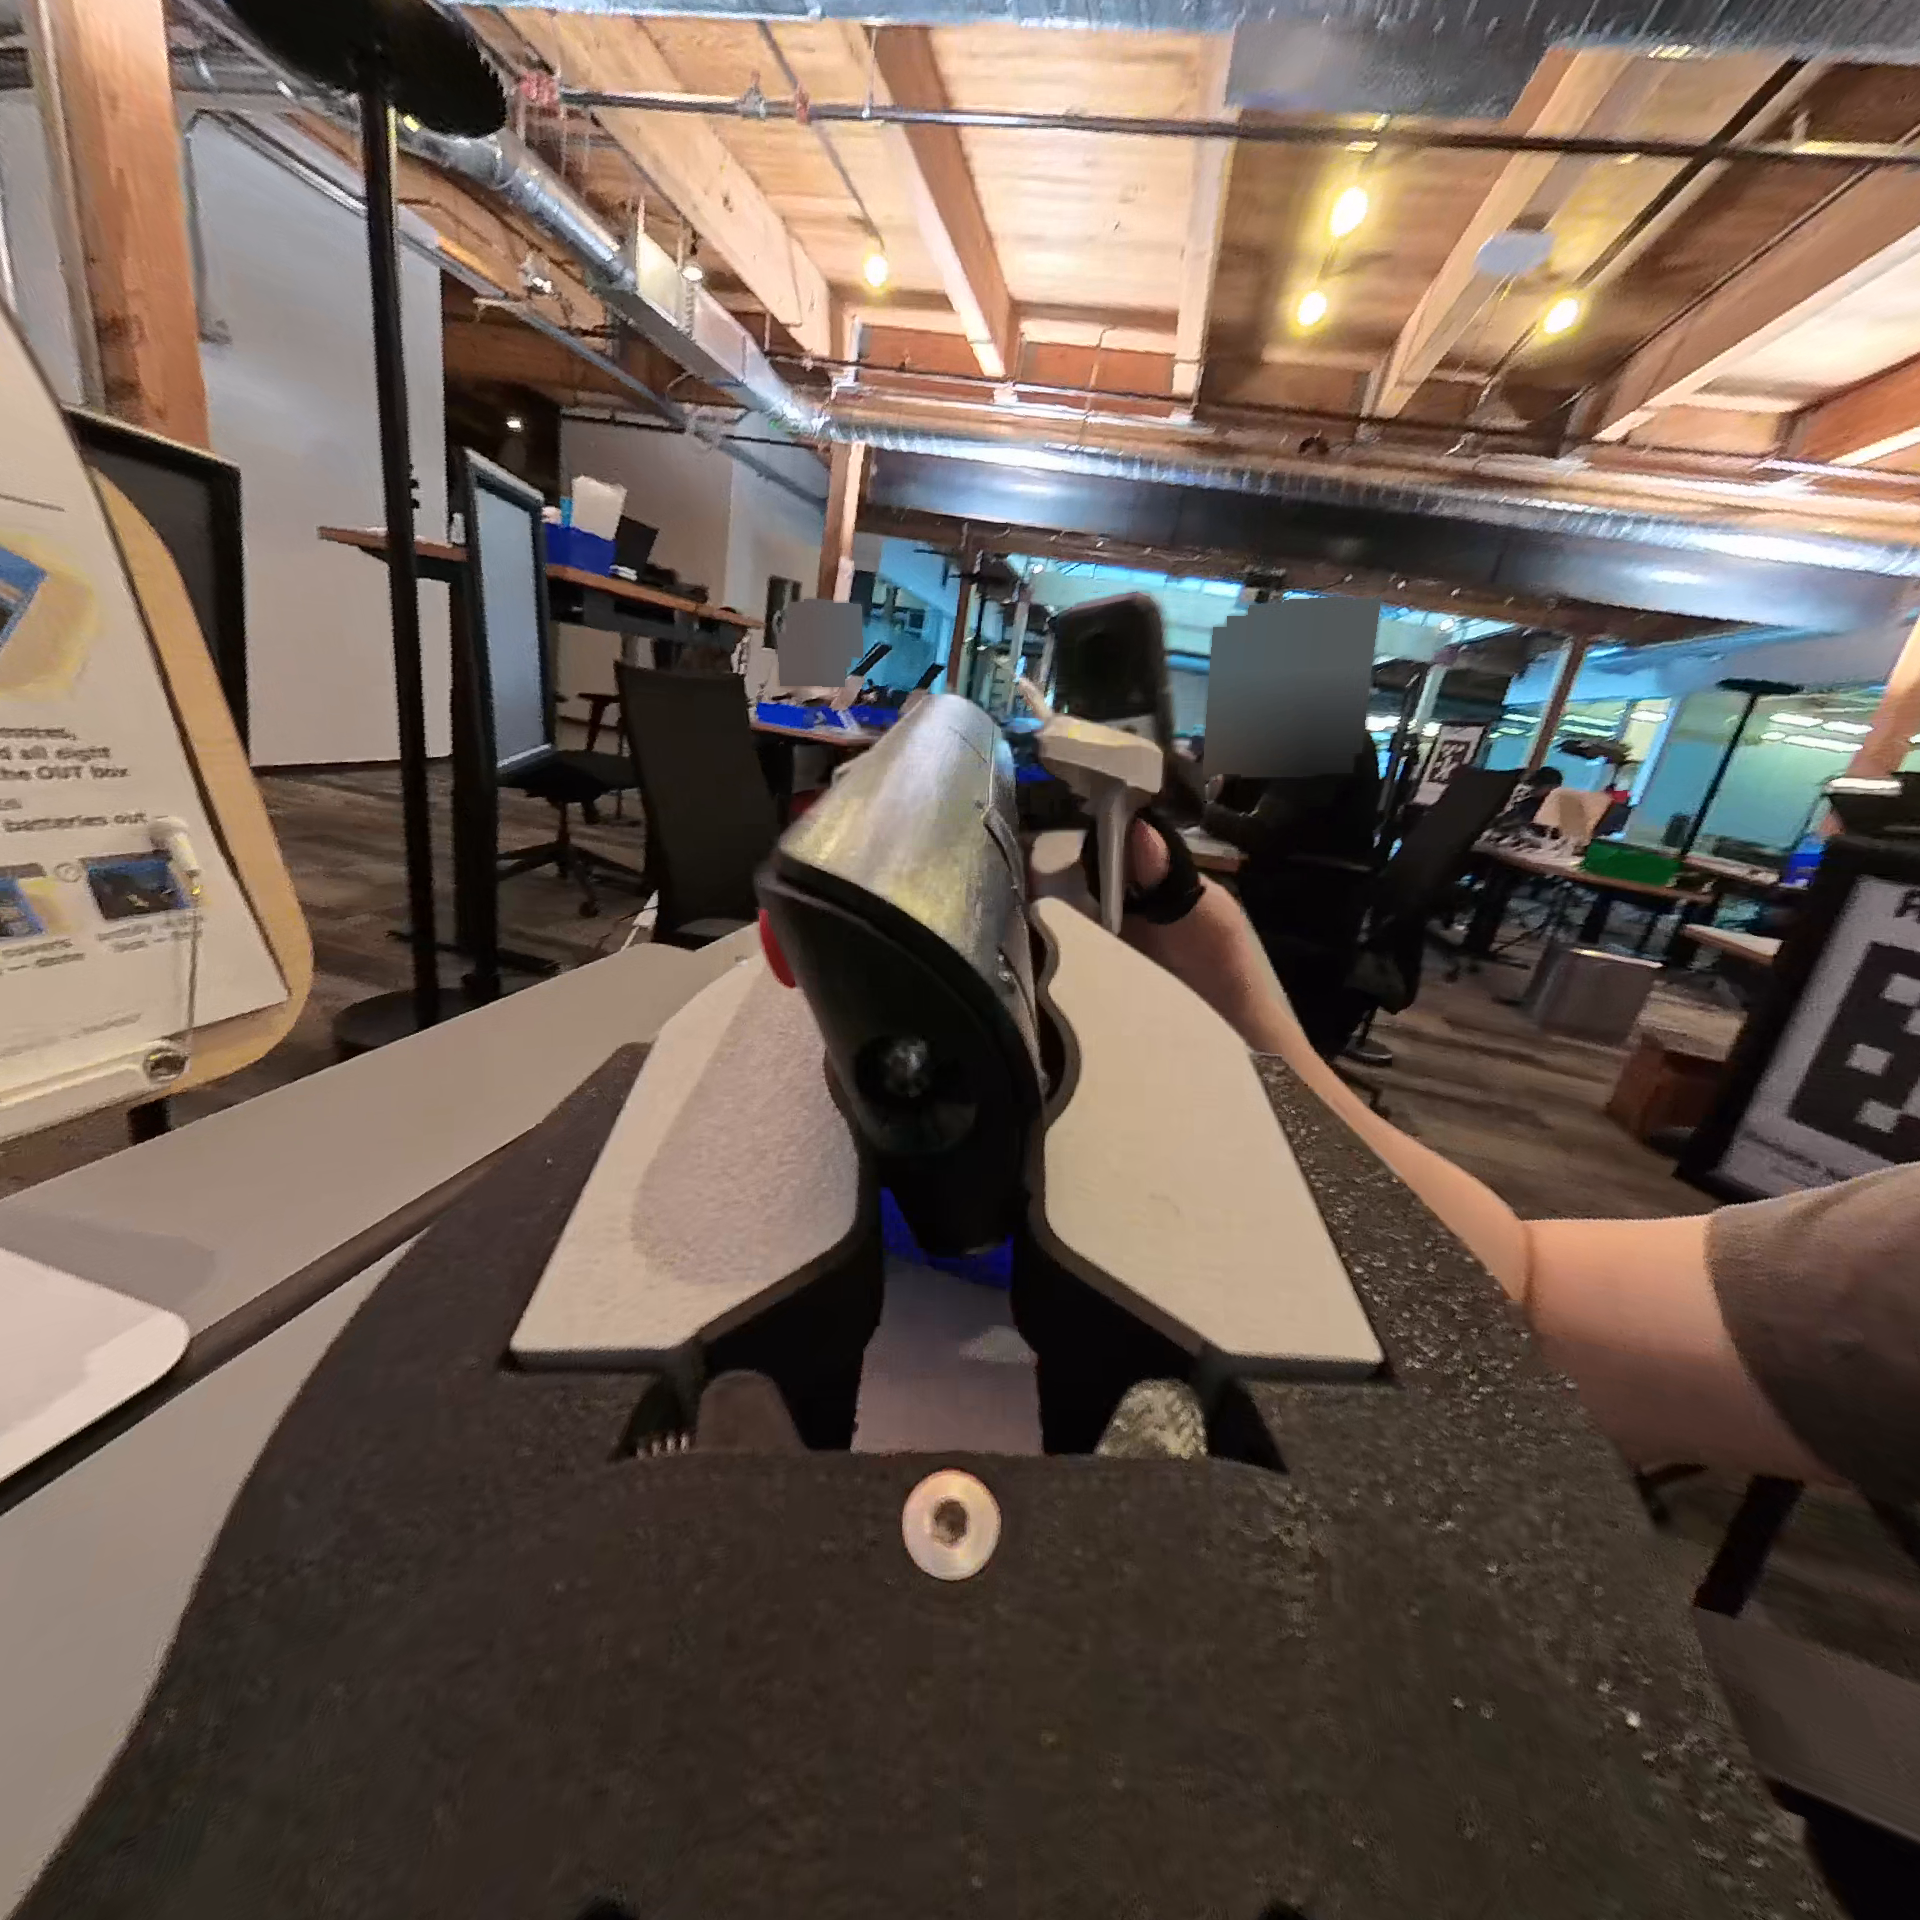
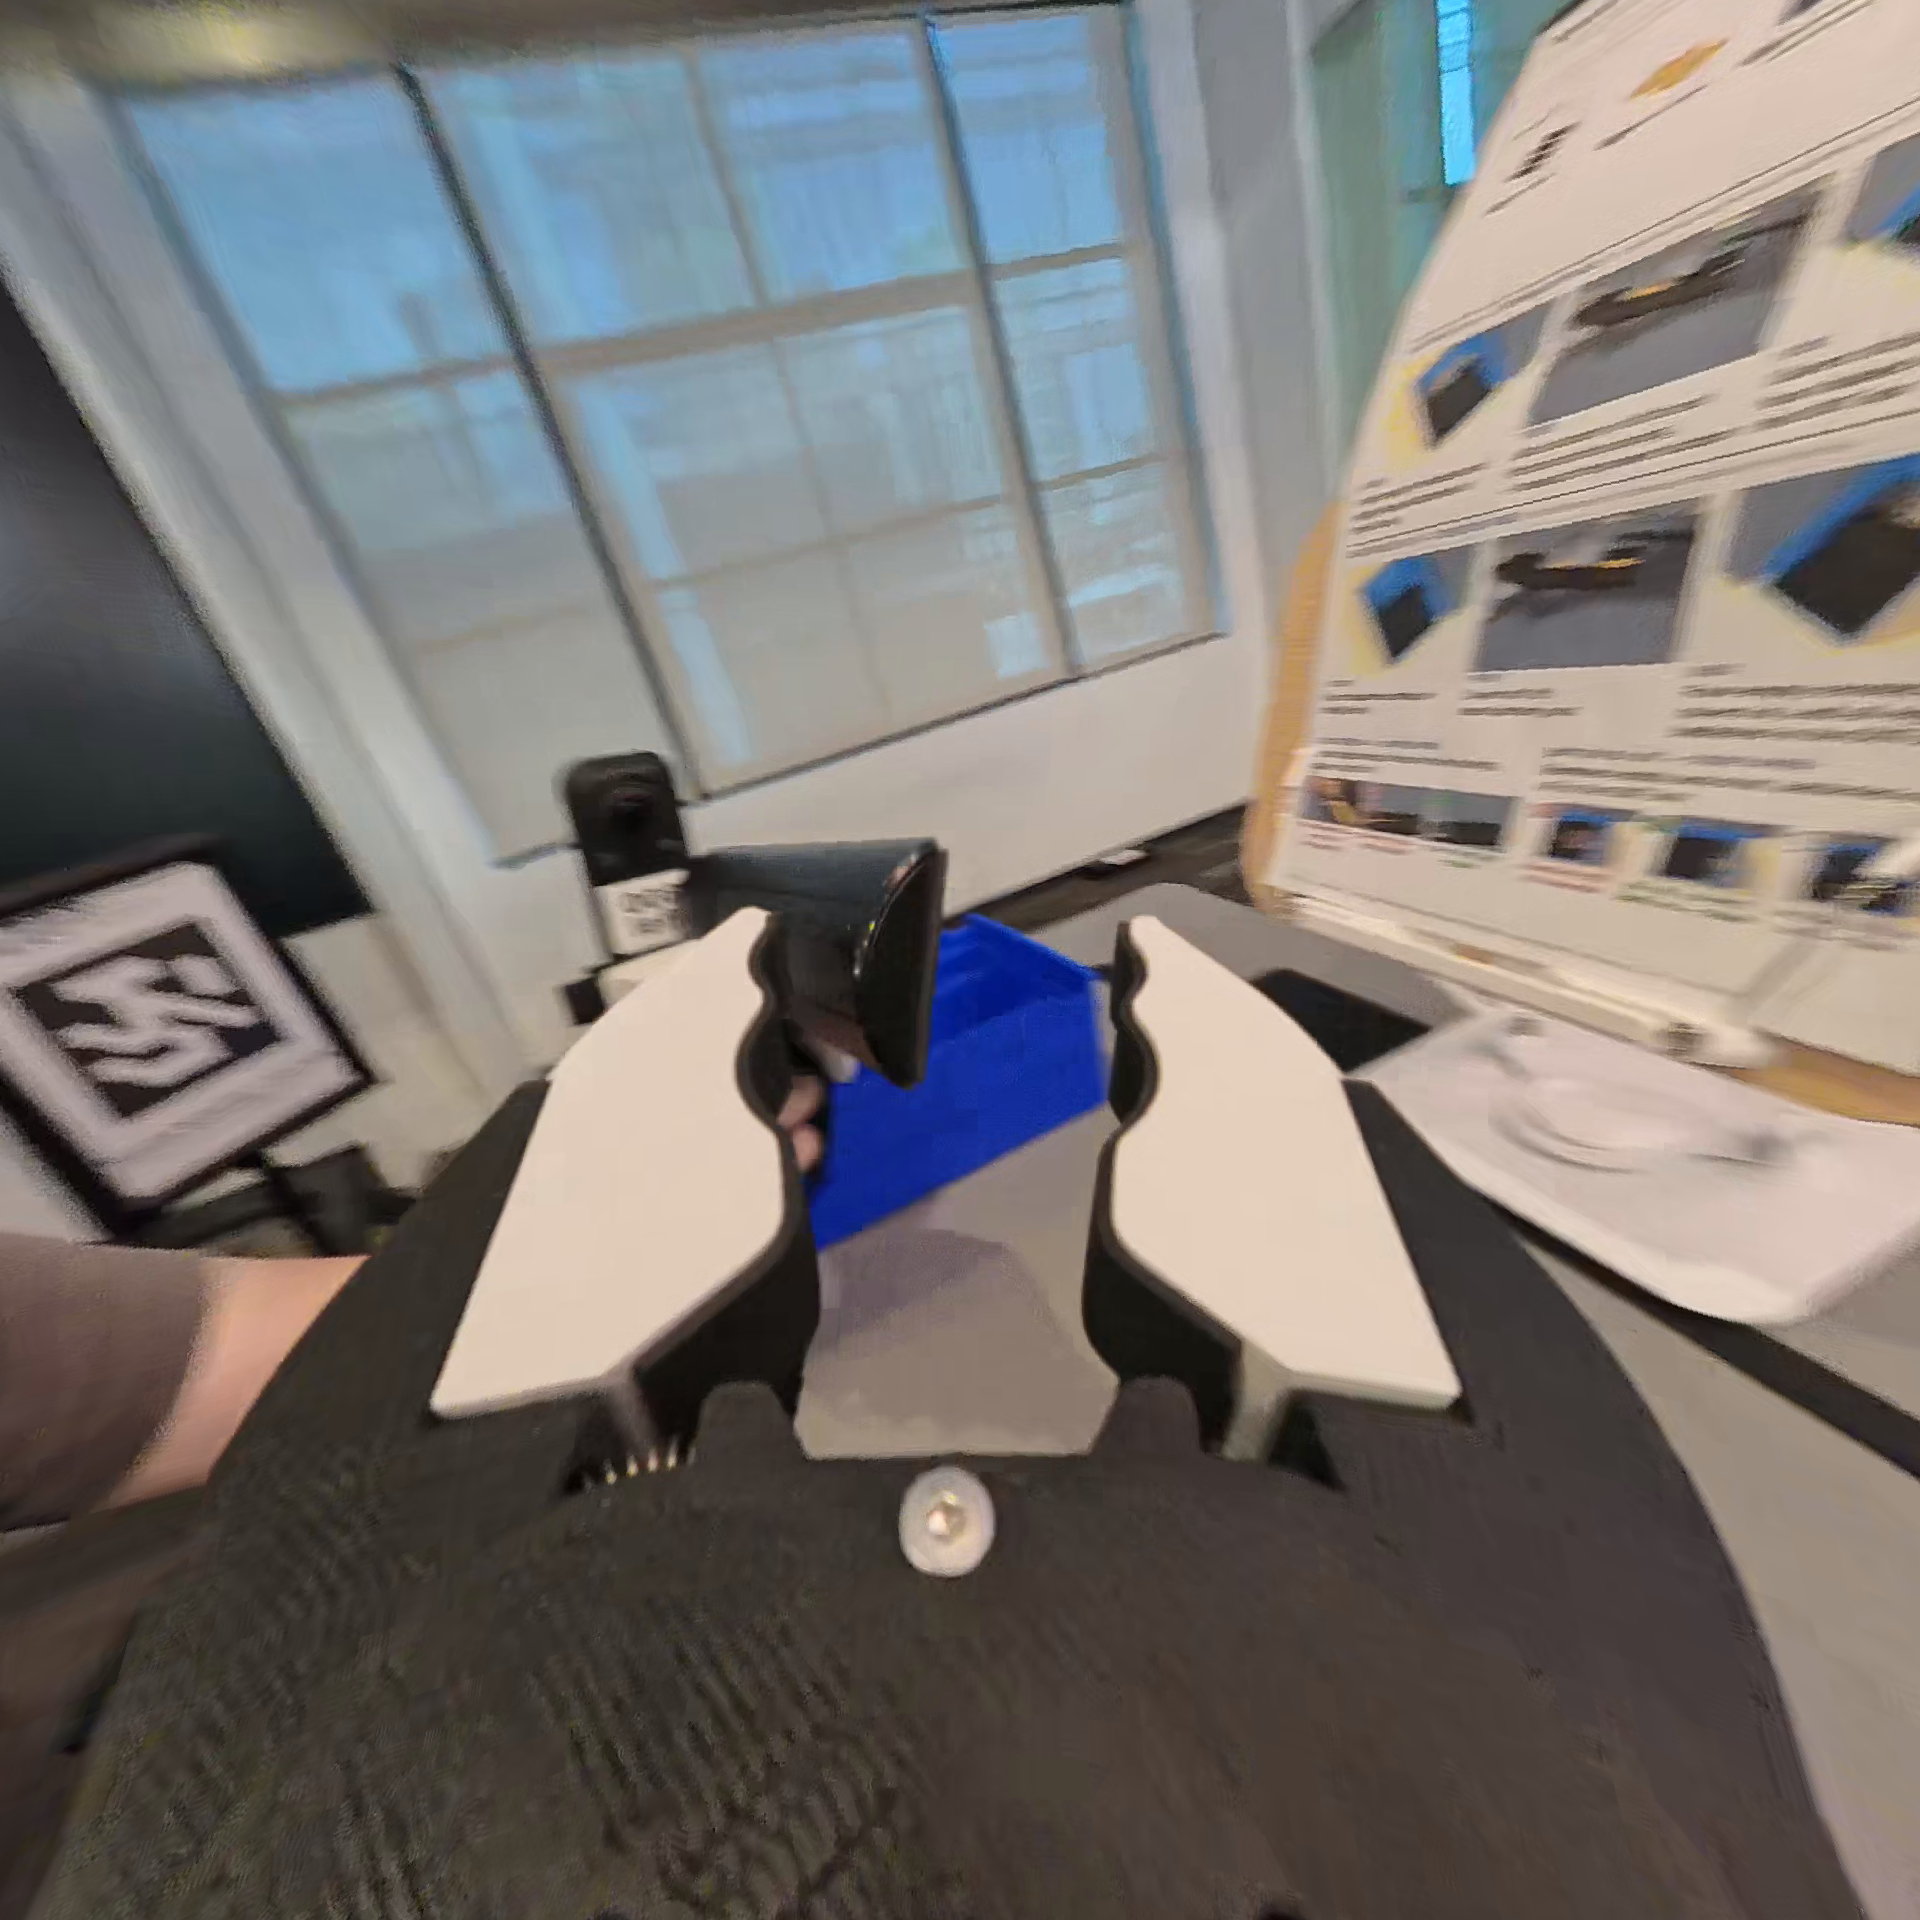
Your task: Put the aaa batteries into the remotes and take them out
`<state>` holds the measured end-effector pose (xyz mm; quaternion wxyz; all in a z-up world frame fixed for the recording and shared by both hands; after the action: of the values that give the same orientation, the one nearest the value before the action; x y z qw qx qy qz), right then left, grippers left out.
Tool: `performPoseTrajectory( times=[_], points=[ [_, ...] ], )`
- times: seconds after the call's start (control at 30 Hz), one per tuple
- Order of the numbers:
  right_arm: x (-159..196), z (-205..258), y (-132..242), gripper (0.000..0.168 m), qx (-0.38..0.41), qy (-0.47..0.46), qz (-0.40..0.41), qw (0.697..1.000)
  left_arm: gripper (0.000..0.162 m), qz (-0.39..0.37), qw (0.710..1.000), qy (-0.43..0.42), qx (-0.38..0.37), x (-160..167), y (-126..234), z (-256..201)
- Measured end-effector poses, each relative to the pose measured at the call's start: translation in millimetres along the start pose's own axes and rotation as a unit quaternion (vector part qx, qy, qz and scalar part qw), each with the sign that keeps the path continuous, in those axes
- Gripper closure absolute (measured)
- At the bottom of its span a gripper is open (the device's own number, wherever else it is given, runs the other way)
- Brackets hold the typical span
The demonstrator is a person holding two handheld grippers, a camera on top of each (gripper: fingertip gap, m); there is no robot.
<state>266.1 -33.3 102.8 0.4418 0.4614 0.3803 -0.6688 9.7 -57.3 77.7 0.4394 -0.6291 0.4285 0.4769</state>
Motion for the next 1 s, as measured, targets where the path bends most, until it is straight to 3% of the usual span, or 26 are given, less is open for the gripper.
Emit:
performPoseTrajectory(
  times=[0.13,0.23,0.33,0.53,0.63,0.77,0.9,1.0],
  points=[
    [0,2,-2,0.108,-0.134,-0.038,-0.024,0.99,0.137,-0.011,1.0,-0.003,-0.001,-9,8,0],
    [-2,9,0,0.102,-0.263,-0.063,-0.037,0.962,0.137,-0.028,0.999,0.008,0.018,-20,16,-2],
    [-5,20,5,0.094,-0.412,-0.102,-0.051,0.904,0.137,-0.055,0.997,0.021,0.058,-34,24,-11],
    [-9,46,20,0.067,-0.591,-0.106,-0.058,0.798,0.137,-0.076,0.991,-0.011,0.109,-62,41,-40],
    [-10,60,26,0.063,-0.651,-0.09,-0.061,0.751,0.137,-0.078,0.989,-0.032,0.122,-71,47,-53],
    [-9,73,31,0.055,-0.68,-0.061,-0.057,0.729,0.137,-0.076,0.987,-0.044,0.131,-76,50,-62],
    [-14,76,35,0.05,-0.717,-0.082,-0.098,0.685,0.137,-0.073,0.987,-0.047,0.133,-77,50,-65],
    [-16,78,37,0.048,-0.728,-0.086,-0.123,0.669,0.136,-0.071,0.987,-0.043,0.136,-77,50,-65]
  ],
)
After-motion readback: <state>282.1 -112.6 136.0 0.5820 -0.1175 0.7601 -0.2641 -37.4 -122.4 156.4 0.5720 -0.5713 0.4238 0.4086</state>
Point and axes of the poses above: each gripper's, where its closed fingertips meet, y back along the fingers, x out of its underside, z = x × y across the jaws, the point moved 10 cm from there along y, back along the fingers, and after that the axes turned 7 degrees about z, right-handed, at the moved point
